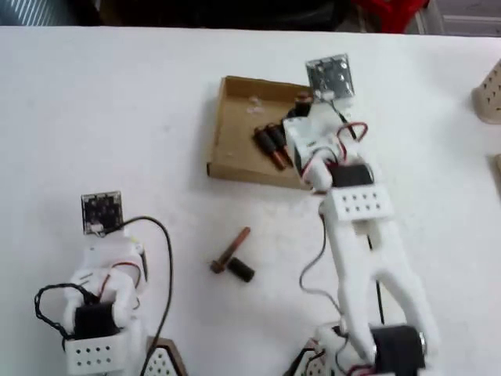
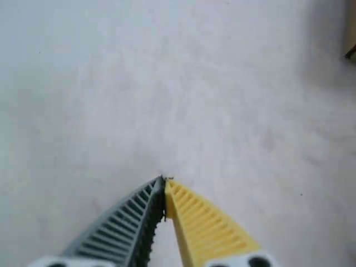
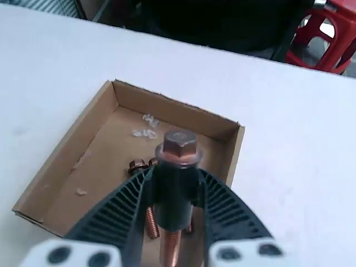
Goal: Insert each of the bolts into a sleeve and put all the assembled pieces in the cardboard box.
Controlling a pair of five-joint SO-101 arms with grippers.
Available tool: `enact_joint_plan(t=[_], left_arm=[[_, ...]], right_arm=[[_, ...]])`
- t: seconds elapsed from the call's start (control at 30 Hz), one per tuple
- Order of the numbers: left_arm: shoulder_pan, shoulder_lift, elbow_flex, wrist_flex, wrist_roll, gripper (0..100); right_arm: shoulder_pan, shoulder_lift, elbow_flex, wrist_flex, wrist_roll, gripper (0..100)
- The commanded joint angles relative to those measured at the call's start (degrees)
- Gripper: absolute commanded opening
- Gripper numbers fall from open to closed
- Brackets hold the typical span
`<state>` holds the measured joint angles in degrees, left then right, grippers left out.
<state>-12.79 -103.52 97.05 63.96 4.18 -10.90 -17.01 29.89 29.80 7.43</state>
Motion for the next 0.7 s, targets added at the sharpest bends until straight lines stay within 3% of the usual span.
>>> enact_joint_plan(t=[0.0,0.23,0.57,0.67], left_arm=[[-0.5,-0.6,0.0,0.2,-0.7,2],[-0.5,-0.6,0.0,0.0,-0.7,2],[-0.6,-0.6,0.0,0.0,-0.7,2],[-0.6,-0.6,0.0,-0.1,-0.7,2]], right_arm=[[0.7,10.3,-13.0,4.1,1.1,1.7],[2.2,32.7,-34.1,13.2,1.1,1.8],[4.4,56.9,-68.4,36.5,1.1,1.9],[4.1,62.7,-77.5,42.7,1.1,6.1]])
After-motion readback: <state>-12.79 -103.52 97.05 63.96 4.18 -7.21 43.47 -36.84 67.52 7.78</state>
